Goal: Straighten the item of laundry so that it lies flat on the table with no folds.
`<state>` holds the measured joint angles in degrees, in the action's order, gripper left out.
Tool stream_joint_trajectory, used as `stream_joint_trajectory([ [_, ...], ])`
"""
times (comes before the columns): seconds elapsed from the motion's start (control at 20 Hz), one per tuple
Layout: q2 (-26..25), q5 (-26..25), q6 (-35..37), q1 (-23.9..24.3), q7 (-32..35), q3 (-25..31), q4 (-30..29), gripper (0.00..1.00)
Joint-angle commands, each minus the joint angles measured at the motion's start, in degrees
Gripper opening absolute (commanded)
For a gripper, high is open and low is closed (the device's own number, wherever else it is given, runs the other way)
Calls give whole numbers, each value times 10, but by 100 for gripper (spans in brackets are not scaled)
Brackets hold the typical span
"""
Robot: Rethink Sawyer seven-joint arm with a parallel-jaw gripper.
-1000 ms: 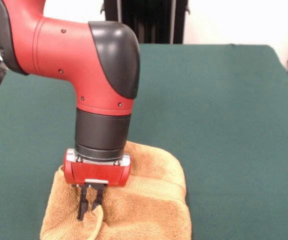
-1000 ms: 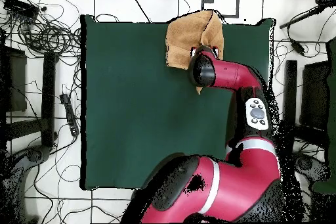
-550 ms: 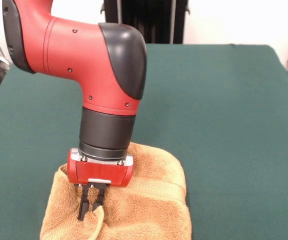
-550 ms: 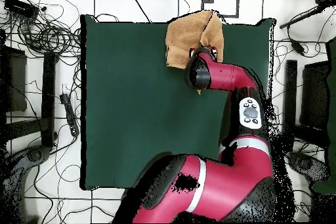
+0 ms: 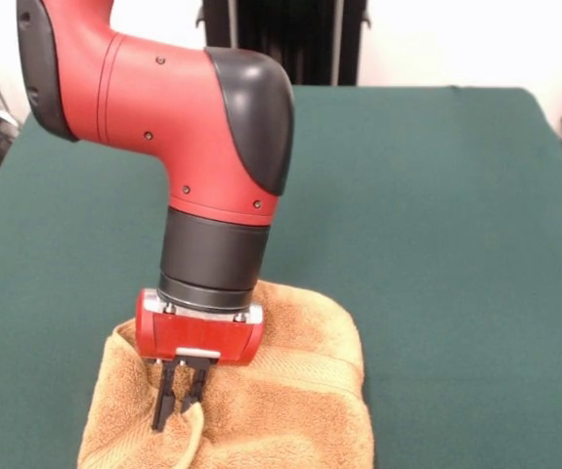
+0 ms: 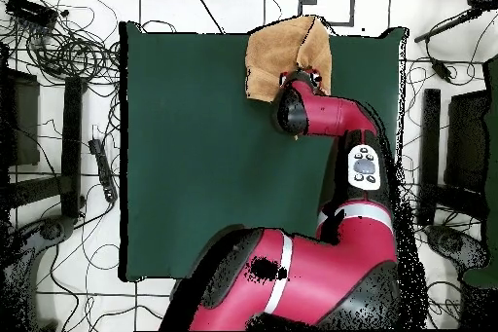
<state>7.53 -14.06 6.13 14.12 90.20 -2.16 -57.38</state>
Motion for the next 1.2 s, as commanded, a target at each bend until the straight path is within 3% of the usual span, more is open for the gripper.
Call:
stream_joint_trajectory([
  [0.05,-144,-2,23,-18,102,38,-135,0],
  [0.55,-142,14,9,-28,114,23,-156,0],
  [1.0,-77,28,-20,-52,125,1,-210,0],
  [1.2,-50,32,20,-45,96,11,-222,0],
])
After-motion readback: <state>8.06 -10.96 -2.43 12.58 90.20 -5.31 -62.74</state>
